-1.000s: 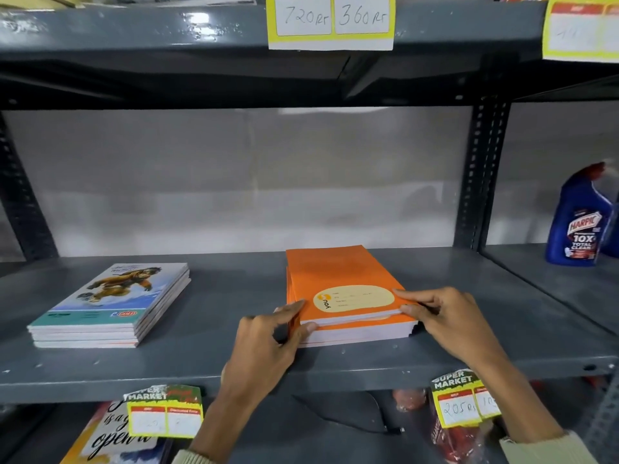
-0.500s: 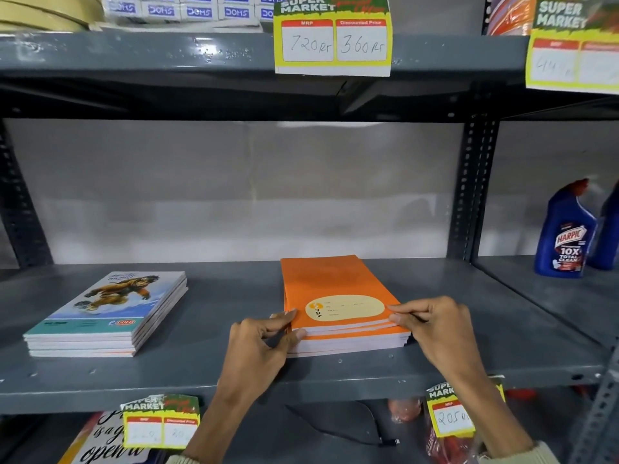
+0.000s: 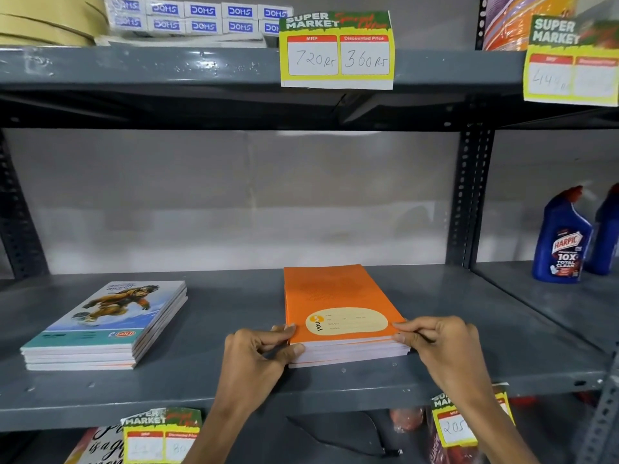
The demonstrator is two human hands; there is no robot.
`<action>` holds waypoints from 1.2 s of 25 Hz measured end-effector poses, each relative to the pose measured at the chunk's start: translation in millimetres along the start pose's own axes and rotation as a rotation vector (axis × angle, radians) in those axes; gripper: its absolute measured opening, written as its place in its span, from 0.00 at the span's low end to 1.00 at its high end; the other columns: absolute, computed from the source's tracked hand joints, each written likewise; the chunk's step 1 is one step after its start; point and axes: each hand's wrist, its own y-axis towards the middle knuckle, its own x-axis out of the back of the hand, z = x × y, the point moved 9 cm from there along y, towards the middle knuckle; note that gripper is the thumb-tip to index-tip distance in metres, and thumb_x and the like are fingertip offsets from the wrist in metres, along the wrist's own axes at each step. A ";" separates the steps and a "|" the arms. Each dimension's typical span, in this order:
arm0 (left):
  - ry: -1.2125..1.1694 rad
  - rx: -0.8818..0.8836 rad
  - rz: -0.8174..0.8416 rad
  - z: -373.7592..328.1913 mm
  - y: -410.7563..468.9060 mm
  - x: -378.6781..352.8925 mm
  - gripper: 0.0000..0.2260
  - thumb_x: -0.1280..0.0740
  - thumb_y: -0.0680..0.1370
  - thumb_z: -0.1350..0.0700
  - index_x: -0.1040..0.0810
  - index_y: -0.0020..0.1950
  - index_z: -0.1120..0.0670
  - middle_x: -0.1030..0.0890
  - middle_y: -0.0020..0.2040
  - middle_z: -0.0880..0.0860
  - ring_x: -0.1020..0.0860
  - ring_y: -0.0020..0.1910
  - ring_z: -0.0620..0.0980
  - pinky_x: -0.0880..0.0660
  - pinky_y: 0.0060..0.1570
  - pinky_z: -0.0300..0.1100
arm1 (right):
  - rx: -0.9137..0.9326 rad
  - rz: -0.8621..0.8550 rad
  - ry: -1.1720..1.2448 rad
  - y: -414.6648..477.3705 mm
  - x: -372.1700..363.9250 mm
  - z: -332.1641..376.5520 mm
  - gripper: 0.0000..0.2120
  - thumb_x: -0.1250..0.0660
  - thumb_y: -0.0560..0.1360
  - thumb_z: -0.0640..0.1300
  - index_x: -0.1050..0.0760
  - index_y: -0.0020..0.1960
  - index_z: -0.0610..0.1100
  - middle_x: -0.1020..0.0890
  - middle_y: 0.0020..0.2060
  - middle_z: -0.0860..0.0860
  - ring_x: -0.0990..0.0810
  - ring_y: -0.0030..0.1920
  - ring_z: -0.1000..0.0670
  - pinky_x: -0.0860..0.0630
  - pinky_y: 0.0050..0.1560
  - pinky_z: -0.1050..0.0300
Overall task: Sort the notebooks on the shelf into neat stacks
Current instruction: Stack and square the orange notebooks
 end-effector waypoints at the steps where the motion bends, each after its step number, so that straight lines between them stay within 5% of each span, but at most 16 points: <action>1: -0.003 0.005 -0.004 1.0 0.2 -0.2 0.13 0.22 0.67 0.62 0.16 0.49 0.52 0.21 0.40 0.29 0.21 0.45 0.28 0.28 0.49 0.20 | 0.000 0.012 0.002 -0.2 -0.7 -0.3 0.07 0.22 0.65 0.39 0.13 0.42 0.48 0.16 0.34 0.63 0.17 0.39 0.67 0.28 0.43 0.82; 5: 0.001 0.006 0.026 -0.4 0.2 -0.3 0.13 0.22 0.66 0.57 0.16 0.50 0.51 0.19 0.40 0.32 0.18 0.44 0.32 0.24 0.47 0.24 | -0.007 0.079 0.016 -2.5 0.0 0.4 0.07 0.23 0.67 0.41 0.13 0.45 0.48 0.13 0.38 0.58 0.17 0.38 0.67 0.27 0.42 0.81; 9: -0.110 0.074 -0.058 -6.5 2.5 11.0 0.15 0.25 0.67 0.46 0.16 0.52 0.47 0.15 0.46 0.38 0.17 0.47 0.35 0.22 0.45 0.27 | -0.043 0.043 0.129 7.1 8.4 2.1 0.17 0.33 0.73 0.56 0.20 0.61 0.54 0.17 0.54 0.59 0.19 0.52 0.65 0.23 0.53 0.70; 11: -0.191 0.200 -0.140 -6.2 10.1 9.3 0.07 0.34 0.75 0.43 0.20 0.44 0.44 0.17 0.38 0.33 0.19 0.43 0.32 0.24 0.42 0.32 | -0.162 0.046 0.220 23.5 -6.0 -10.5 0.23 0.42 0.77 0.61 0.27 0.68 0.54 0.23 0.65 0.57 0.23 0.61 0.59 0.27 0.64 0.58; 13: -0.357 0.355 -0.107 2.5 21.2 -11.3 0.15 0.45 0.80 0.42 0.26 0.39 0.45 0.18 0.29 0.35 0.19 0.35 0.34 0.27 0.41 0.38 | -0.405 0.135 0.337 37.4 -35.6 -29.7 0.27 0.47 0.78 0.63 0.31 0.71 0.51 0.26 0.69 0.51 0.24 0.64 0.51 0.29 0.64 0.53; 15: -0.470 0.511 -0.062 19.3 31.7 -33.1 0.23 0.50 0.81 0.40 0.22 0.46 0.52 0.13 0.35 0.46 0.15 0.37 0.47 0.20 0.43 0.48 | -0.547 0.276 0.425 37.3 -58.8 -33.7 0.25 0.48 0.80 0.61 0.26 0.65 0.46 0.19 0.58 0.47 0.18 0.50 0.50 0.24 0.46 0.57; 18: -0.507 0.598 -0.024 35.3 40.6 -51.0 0.27 0.52 0.80 0.38 0.22 0.60 0.54 0.13 0.48 0.57 0.14 0.43 0.55 0.18 0.51 0.55 | -0.605 0.374 0.424 38.9 -73.6 -32.4 0.24 0.49 0.82 0.57 0.25 0.38 0.44 0.20 0.32 0.45 0.20 0.27 0.48 0.26 0.26 0.62; 27: -0.512 0.728 -0.055 45.2 40.5 -66.4 0.19 0.47 0.81 0.43 0.31 0.67 0.51 0.17 0.56 0.58 0.15 0.46 0.58 0.18 0.51 0.56 | -0.701 0.380 0.559 42.1 -82.3 -46.1 0.18 0.42 0.81 0.53 0.20 0.56 0.41 0.15 0.48 0.38 0.17 0.44 0.39 0.20 0.49 0.44; 30: -0.534 0.708 -0.032 41.6 38.8 -66.6 0.17 0.47 0.82 0.45 0.31 0.68 0.50 0.17 0.56 0.57 0.15 0.46 0.57 0.17 0.44 0.51 | -0.706 0.406 0.607 42.2 -83.8 -48.2 0.18 0.40 0.80 0.54 0.21 0.59 0.43 0.16 0.53 0.37 0.17 0.53 0.35 0.23 0.58 0.37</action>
